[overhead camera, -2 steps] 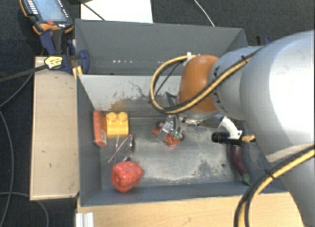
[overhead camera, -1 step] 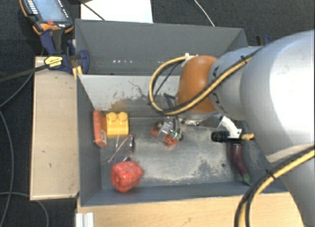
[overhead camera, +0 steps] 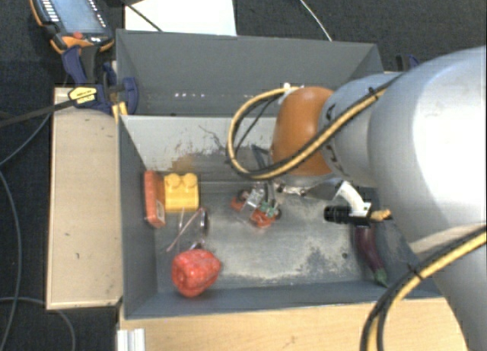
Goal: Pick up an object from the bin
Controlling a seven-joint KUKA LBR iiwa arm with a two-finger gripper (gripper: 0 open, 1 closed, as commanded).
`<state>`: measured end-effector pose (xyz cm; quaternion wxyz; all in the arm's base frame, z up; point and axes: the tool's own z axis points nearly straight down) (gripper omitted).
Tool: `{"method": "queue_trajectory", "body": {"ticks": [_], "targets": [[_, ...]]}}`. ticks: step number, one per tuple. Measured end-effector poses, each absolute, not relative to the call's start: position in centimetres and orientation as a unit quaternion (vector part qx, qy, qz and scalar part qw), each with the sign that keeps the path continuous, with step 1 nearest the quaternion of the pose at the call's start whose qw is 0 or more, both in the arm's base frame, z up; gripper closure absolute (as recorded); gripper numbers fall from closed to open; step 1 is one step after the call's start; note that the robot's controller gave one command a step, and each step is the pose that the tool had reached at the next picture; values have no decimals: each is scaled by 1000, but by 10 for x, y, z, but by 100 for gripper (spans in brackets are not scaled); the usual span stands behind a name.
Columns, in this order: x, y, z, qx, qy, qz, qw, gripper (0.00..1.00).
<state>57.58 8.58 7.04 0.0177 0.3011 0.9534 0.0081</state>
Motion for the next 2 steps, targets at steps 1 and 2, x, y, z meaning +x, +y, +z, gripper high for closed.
{"method": "queue_trajectory", "body": {"ticks": [1,2], "targets": [[581,104,73,299,954,9,20,100],[589,110,72,291,956,9,21,100]]}}
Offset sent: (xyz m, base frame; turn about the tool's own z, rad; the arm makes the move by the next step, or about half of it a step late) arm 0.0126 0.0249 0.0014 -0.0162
